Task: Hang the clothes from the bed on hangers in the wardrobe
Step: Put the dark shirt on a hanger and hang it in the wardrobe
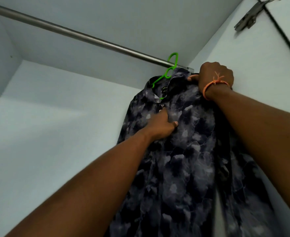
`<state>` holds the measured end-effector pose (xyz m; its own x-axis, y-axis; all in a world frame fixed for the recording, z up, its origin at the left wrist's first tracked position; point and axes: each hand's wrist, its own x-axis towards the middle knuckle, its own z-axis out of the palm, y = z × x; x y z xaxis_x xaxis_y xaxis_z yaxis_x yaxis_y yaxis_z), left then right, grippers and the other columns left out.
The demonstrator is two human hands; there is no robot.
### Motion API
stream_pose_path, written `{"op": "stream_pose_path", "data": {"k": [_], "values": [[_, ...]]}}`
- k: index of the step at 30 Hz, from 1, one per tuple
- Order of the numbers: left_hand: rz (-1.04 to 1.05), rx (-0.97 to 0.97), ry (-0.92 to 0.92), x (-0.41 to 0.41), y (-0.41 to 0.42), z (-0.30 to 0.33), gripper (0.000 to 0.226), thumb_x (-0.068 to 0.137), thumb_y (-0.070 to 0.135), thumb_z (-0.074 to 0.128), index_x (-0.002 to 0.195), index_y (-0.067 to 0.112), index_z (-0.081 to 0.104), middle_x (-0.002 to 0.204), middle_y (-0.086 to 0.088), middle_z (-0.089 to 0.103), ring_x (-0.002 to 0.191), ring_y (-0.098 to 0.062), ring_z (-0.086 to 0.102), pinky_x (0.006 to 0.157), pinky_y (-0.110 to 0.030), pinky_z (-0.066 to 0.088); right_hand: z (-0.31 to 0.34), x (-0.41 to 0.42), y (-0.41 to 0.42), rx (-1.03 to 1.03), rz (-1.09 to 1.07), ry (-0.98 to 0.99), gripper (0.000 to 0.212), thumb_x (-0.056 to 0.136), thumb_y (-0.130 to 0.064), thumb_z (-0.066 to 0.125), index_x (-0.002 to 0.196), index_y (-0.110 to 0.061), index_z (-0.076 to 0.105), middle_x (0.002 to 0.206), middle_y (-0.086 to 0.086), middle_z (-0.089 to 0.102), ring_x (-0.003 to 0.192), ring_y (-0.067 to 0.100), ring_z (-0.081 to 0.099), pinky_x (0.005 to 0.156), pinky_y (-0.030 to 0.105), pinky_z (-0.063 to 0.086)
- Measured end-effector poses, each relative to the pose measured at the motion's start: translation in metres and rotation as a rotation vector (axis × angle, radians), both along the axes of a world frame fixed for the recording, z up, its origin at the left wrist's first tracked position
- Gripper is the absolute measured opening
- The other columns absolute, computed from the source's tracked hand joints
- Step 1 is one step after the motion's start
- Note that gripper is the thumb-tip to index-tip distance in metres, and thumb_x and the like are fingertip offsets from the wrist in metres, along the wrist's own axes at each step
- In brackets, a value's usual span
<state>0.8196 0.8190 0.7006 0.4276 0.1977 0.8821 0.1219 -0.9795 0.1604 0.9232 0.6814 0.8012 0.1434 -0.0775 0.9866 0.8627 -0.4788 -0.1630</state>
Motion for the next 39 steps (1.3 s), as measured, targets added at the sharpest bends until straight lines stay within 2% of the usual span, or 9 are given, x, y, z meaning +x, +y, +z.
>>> {"op": "stream_pose_path", "data": {"k": [8,15,18,22,26,30,31,34,39], "values": [[0.028,-0.013,0.017,-0.014,0.043,-0.014,0.036,0.094,0.025,0.062,0.125,0.007,0.058,0.119,-0.007,0.065,0.103,-0.020,0.061,0.081,-0.023,0.045,0.000,0.009,0.023,-0.061,-0.138,-0.019,0.053,0.091,-0.052,0.063,0.114,-0.005,0.063,0.112,0.021,0.063,0.105,0.041,0.061,0.078,0.039,0.040],[0.025,-0.063,-0.008,-0.021,0.031,-0.032,0.032,0.092,0.028,0.064,0.114,0.006,0.061,0.110,-0.009,0.067,0.100,-0.023,0.064,0.091,-0.040,0.053,-0.010,0.002,0.009,-0.039,-0.206,-0.098,0.039,0.094,-0.039,0.063,0.112,-0.004,0.064,0.111,0.021,0.064,0.103,0.042,0.061,0.075,0.038,0.036],[0.019,-0.062,-0.011,-0.026,0.010,-0.040,0.032,0.093,0.026,0.064,0.115,0.004,0.061,0.113,-0.011,0.066,0.102,-0.024,0.063,0.092,-0.036,0.052,-0.023,-0.005,0.007,0.012,-0.270,-0.073,0.031,0.096,-0.024,0.056,0.119,-0.004,0.059,0.118,0.021,0.058,0.113,0.042,0.053,0.089,0.047,0.040],[0.008,-0.062,-0.022,-0.038,-0.024,-0.058,0.032,0.094,0.023,0.063,0.122,0.009,0.061,0.118,-0.006,0.066,0.107,-0.022,0.063,0.094,-0.033,0.050,-0.058,-0.009,0.001,0.032,-0.239,-0.113,0.053,0.091,-0.021,0.060,0.137,-0.002,0.043,0.142,0.025,0.041,0.138,0.043,0.032,0.108,0.069,0.022],[0.021,-0.118,-0.060,-0.058,-0.067,-0.096,0.036,0.095,0.022,0.063,0.129,0.012,0.059,0.120,0.006,0.061,0.107,-0.014,0.059,0.089,-0.023,0.045,-0.127,-0.023,-0.018,0.105,0.032,-0.155,0.069,0.081,-0.026,0.073,0.140,-0.007,0.042,0.153,0.020,0.032,0.149,0.038,0.018,0.115,0.066,0.006],[0.137,-0.224,-0.137,-0.080,-0.109,-0.165,0.036,0.096,0.021,0.062,0.130,0.011,0.058,0.101,0.012,0.055,0.087,-0.007,0.055,0.069,-0.008,0.042,-0.238,-0.041,-0.037,0.133,0.283,-0.103,0.060,0.080,-0.032,0.074,0.132,-0.013,0.049,0.152,0.016,0.036,0.149,0.035,0.019,0.120,0.056,0.006],[0.164,-0.262,-0.145,-0.084,-0.115,-0.185,0.040,0.096,0.023,0.062,0.133,0.011,0.054,0.107,0.011,0.057,0.094,-0.008,0.058,0.078,-0.006,0.043,-0.267,-0.045,-0.040,0.133,0.345,-0.078,0.058,0.080,-0.032,0.074,0.130,-0.015,0.050,0.151,0.015,0.037,0.148,0.034,0.020,0.120,0.054,0.006],[0.283,-0.382,-0.136,-0.096,-0.128,-0.254,0.052,0.096,0.031,0.062,0.142,0.014,0.046,0.141,-0.004,0.049,0.125,-0.019,0.052,0.106,-0.033,0.043,-0.352,-0.056,-0.043,0.101,0.542,0.031,0.053,0.079,-0.030,0.075,0.125,-0.015,0.054,0.147,0.013,0.041,0.147,0.033,0.023,0.120,0.052,0.010],[0.426,-0.634,-0.112,-0.125,-0.168,-0.374,0.051,0.094,0.030,0.064,0.140,0.014,0.048,0.140,-0.006,0.048,0.119,-0.018,0.054,0.098,-0.025,0.045,-0.472,-0.080,-0.052,-0.095,0.732,0.255,0.051,0.077,-0.022,0.078,0.122,-0.012,0.056,0.142,0.014,0.045,0.144,0.035,0.028,0.120,0.054,0.013]]}}
